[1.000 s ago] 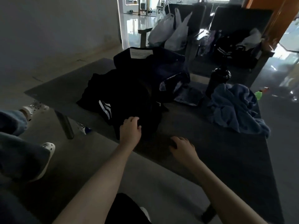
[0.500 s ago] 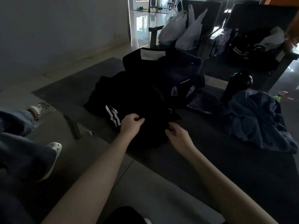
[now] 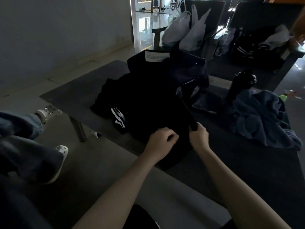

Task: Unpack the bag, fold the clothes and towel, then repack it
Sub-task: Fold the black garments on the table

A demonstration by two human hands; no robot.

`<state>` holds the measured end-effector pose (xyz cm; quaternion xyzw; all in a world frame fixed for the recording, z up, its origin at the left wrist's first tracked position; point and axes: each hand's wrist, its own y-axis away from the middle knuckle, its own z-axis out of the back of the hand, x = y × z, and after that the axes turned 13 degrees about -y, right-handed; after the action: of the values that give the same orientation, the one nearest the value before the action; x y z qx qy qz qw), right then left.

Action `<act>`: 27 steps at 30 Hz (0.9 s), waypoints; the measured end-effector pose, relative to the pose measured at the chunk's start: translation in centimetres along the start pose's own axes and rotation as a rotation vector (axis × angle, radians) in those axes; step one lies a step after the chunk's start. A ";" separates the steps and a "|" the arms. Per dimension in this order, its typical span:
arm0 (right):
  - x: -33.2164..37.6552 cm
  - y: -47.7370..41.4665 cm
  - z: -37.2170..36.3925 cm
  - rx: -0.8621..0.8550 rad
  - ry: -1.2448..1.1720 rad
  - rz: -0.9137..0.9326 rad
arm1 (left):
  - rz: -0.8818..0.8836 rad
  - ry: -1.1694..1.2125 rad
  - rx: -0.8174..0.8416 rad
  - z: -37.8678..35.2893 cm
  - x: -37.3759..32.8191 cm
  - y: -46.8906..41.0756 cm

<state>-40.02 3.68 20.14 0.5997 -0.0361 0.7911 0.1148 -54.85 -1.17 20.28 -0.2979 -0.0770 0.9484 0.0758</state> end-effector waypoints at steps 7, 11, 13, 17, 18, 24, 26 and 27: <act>-3.0 1.4 7.8 -0.089 0.335 -0.091 | 0.269 -0.321 0.070 -0.5 1.5 0.6; -4.3 2.6 10.2 -0.145 0.535 -0.127 | 0.172 -0.386 0.256 -2.2 0.0 1.0; -4.8 2.9 11.2 -0.170 0.616 -0.131 | 0.112 -0.404 0.314 -3.1 -1.2 1.0; -5.4 2.8 13.5 -0.183 0.695 -0.158 | 0.035 -0.356 0.307 -4.6 -3.8 1.0; -5.6 2.7 14.1 -0.180 0.692 -0.158 | 0.034 -0.323 0.291 -4.9 -4.4 0.8; -6.5 2.7 16.4 -0.186 0.308 0.298 | -0.108 -0.179 0.216 -6.0 -8.6 -1.4; -5.7 2.8 16.5 -0.024 0.026 0.396 | -0.152 -0.117 0.192 -6.6 -9.4 -2.3; -5.3 2.9 16.4 0.101 -0.067 0.365 | -0.156 -0.084 0.185 -6.9 -9.8 -2.6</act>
<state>-23.93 -3.08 19.82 0.6142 -0.1085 0.7792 -0.0621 -42.69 0.22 20.64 -0.2430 -0.0154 0.9543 0.1730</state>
